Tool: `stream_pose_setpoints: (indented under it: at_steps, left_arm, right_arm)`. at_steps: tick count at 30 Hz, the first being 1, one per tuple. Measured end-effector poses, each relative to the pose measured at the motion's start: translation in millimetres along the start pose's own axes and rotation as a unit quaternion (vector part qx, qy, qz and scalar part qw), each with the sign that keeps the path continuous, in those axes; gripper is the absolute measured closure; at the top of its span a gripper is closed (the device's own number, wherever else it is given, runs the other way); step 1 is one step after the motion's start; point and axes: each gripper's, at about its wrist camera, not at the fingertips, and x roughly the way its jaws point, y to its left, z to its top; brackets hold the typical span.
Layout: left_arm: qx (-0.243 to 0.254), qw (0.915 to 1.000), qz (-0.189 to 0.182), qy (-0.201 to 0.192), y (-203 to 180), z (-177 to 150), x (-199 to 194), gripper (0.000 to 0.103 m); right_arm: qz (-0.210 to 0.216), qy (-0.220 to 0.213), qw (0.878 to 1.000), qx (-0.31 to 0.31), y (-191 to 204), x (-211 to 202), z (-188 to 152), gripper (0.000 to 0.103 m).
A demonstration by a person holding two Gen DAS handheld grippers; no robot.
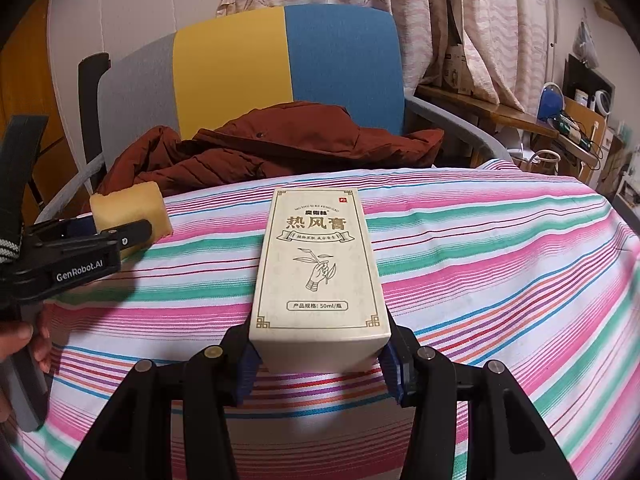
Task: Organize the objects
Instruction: 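Grasp the yellow sponge with the left tool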
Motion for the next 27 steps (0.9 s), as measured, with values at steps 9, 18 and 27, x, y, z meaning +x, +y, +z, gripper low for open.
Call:
stream_pose_setpoints:
  at_steps: [9,18,27]
  left_arm:
    - [0.012,0.9991,0.039,-0.012,-12,-17,-17,0.055]
    - [-0.022,0.9996,0.001,-0.018,-14,-46,-52,0.056]
    - [0.005,0.9996,-0.010,-0.026,-38,-75,-87,0.056]
  right_arm:
    - [-0.014,-0.001,1.000,-0.007,3,0,0,0.052]
    - [-0.033,-0.011,0.999,0.004,-2,-6,0,0.052]
    - [-0.042,-0.023,0.999,0.002,7,-24,-8,0.052]
